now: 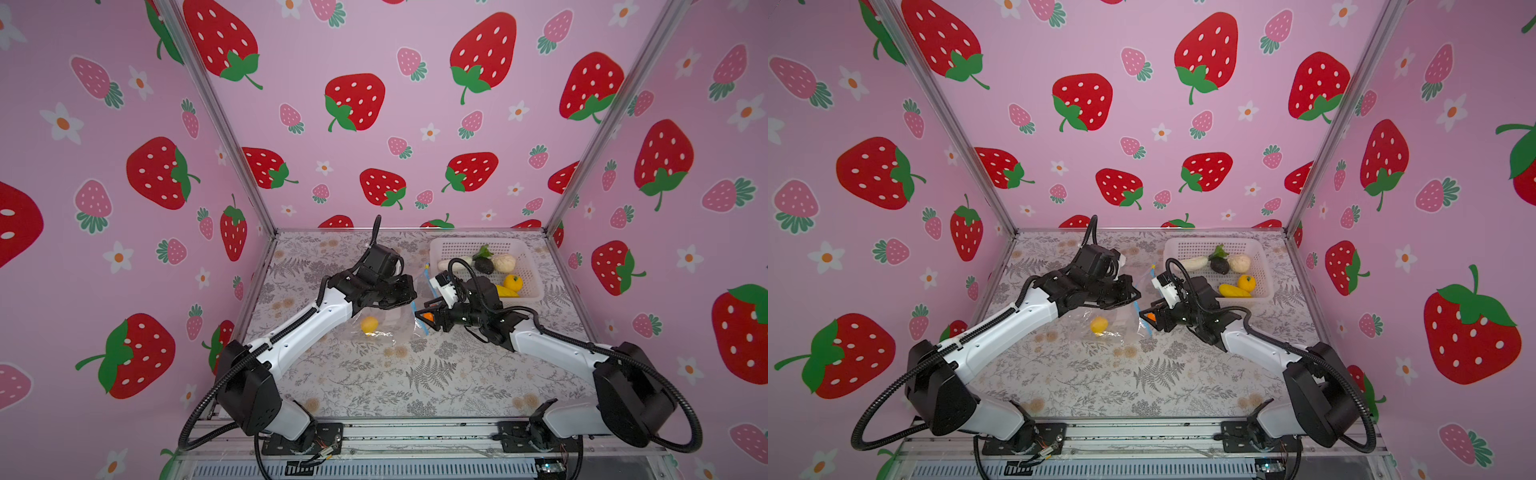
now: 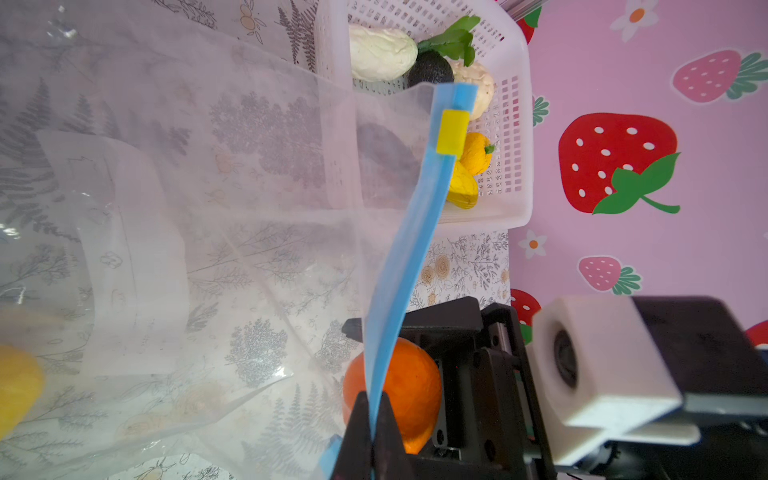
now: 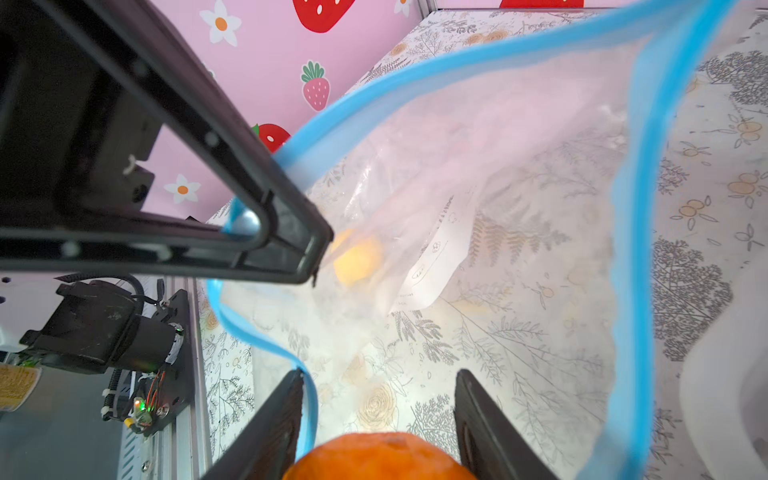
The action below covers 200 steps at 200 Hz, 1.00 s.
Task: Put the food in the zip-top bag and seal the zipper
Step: 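Carry the orange to the bag mouth and release it inside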
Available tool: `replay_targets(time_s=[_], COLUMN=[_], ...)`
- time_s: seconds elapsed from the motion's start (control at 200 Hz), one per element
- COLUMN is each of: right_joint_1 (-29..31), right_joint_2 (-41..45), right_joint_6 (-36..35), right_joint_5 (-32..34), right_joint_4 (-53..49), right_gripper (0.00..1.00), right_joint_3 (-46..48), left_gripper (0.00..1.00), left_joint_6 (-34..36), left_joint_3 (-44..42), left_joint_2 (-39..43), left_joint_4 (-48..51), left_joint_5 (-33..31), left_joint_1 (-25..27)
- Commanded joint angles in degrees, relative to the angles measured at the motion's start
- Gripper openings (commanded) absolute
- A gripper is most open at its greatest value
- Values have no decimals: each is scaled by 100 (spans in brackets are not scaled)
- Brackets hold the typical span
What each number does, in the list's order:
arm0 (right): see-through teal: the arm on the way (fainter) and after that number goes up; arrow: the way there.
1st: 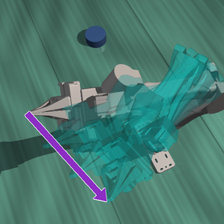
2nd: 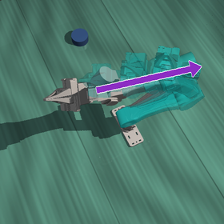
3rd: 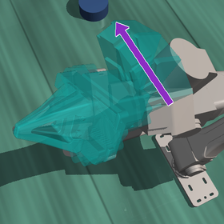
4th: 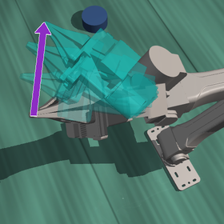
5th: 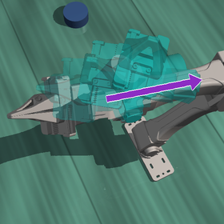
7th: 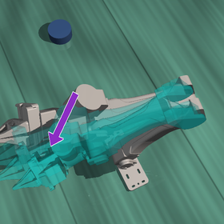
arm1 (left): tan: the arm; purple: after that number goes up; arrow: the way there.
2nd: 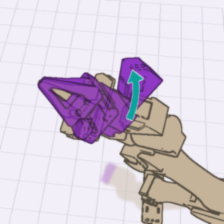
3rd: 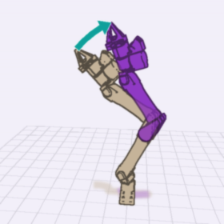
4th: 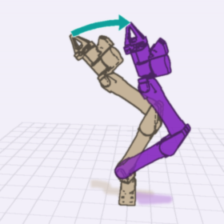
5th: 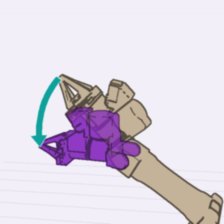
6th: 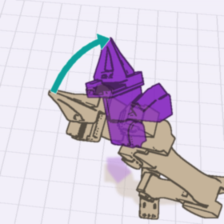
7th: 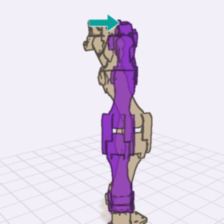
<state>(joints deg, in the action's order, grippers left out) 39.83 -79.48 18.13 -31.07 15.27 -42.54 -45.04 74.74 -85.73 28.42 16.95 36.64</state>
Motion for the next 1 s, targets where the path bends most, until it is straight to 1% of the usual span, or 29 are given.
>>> replay_targets(time_s=[0.0, 0.06, 0.155, 0.275, 0.455, 0.67, 0.765, 0.865, 0.89, 0.9, 0.92, 0.995], right_joint_1=[-153, -199, -240, -224, 45, 95, 95, 95, 95, 95, 94, 95], right_joint_2=[246, 368, 468, 239, -51, -357, -456, -515, -514, -511, -507, -459], right_joint_6=[29, 80, 114, 191, 213, 167, 95, 72, 60, 53, 50, 118], right_joint_5=[-268, -369, -298, -384, -115, 316, 505, 560, 565, 571, 587, 614], right_joint_4=[197, 310, 322, 307, 214, -148, -360, -482, -528, -528, -527, -395], right_gripper=[38, 39, 40, 39, 38, 38, 43, 50, 51, 54, 58, 66], right_joint_3=[107, 193, 227, 27, -178, -309, -379, -485, -500, -500, -474, -331], left_gripper=[0, 0, 0, 0, 0, 0, 0, 0, 0, 0, 0, 0], left_joint_6=[1, 53, 68, -75, -144, -229, -243, -212, -201, -199, -190, -248], left_joint_3=[-169, -147, -199, -364, -402, -434, -401, -347, -346, -353, -365, -496], left_joint_2=[152, 184, 255, 303, 337, 286, 228, 181, 164, 164, 162, 182], left_joint_4=[-61, -3, 6, -227, -318, -475, -503, -512, -507, -505, -505, -602], left_joint_5=[-60, -88, -113, -12, 12, 87, 131, 131, 132, 126, 106, 95], left_joint_1=[3, -14, -26, -18, 45, 96, 97, 93, 106, 119, 130, 150])
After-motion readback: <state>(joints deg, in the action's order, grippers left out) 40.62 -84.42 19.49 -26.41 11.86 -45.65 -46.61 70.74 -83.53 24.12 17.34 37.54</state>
